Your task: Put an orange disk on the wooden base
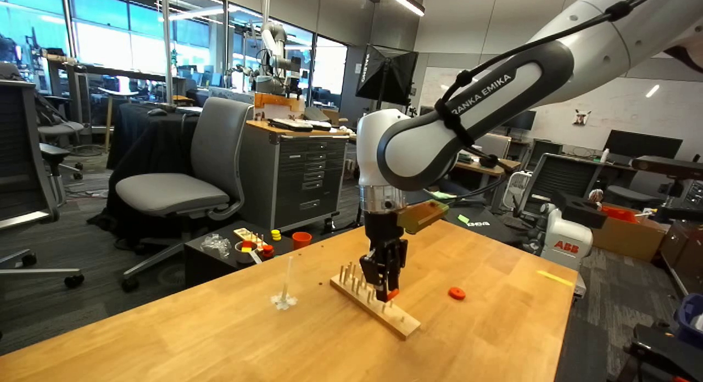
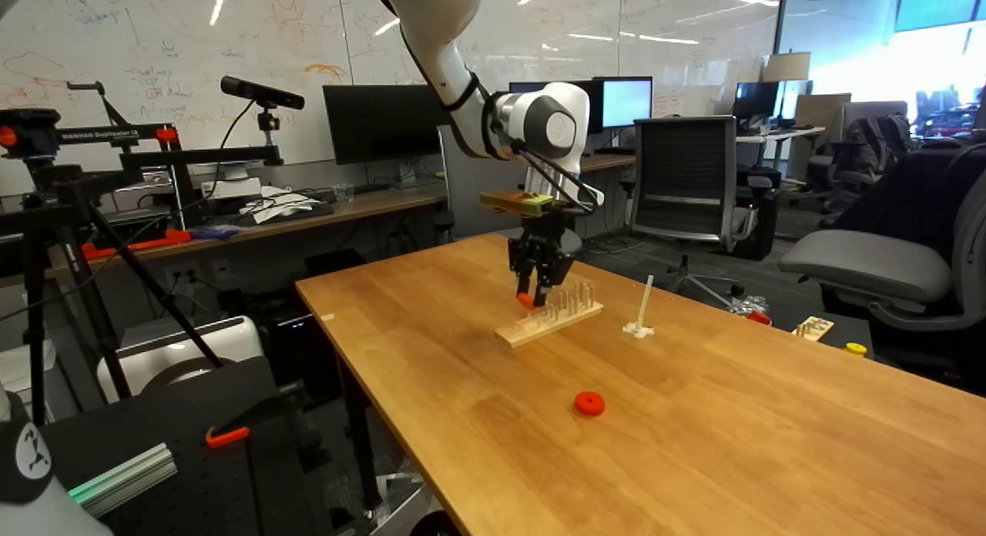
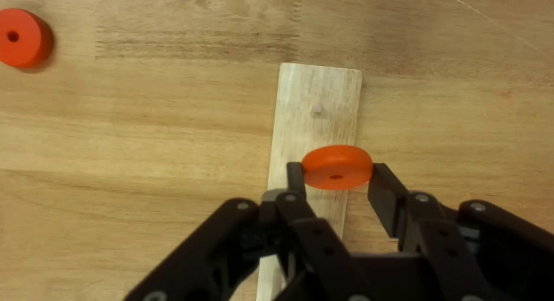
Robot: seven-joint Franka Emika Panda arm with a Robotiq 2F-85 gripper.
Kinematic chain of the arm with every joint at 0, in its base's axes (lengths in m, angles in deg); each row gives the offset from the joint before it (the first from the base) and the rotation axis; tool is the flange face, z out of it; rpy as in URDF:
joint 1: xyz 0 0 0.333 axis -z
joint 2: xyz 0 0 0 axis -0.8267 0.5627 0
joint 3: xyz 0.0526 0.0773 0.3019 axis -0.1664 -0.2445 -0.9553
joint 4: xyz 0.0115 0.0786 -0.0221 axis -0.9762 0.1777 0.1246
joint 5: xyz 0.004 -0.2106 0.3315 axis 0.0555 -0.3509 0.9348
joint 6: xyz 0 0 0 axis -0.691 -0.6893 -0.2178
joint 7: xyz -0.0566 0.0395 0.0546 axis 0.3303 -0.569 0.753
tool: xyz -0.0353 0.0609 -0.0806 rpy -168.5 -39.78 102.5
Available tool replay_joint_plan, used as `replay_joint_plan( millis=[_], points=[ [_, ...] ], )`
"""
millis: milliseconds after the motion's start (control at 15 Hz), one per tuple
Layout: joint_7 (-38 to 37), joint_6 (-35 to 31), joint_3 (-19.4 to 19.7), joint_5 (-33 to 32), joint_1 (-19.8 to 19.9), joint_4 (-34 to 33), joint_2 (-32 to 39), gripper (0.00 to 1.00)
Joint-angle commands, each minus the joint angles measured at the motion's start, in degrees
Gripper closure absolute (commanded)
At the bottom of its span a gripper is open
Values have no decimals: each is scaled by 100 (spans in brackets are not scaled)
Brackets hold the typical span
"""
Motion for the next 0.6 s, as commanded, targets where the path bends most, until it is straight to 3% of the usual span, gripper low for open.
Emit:
replay_joint_plan(
  millis=[0, 533],
  points=[
    [143, -1, -51, 75, 49, 29, -26, 82],
    [124, 65, -37, 63, 32, -65, 100, 82]
  ],
)
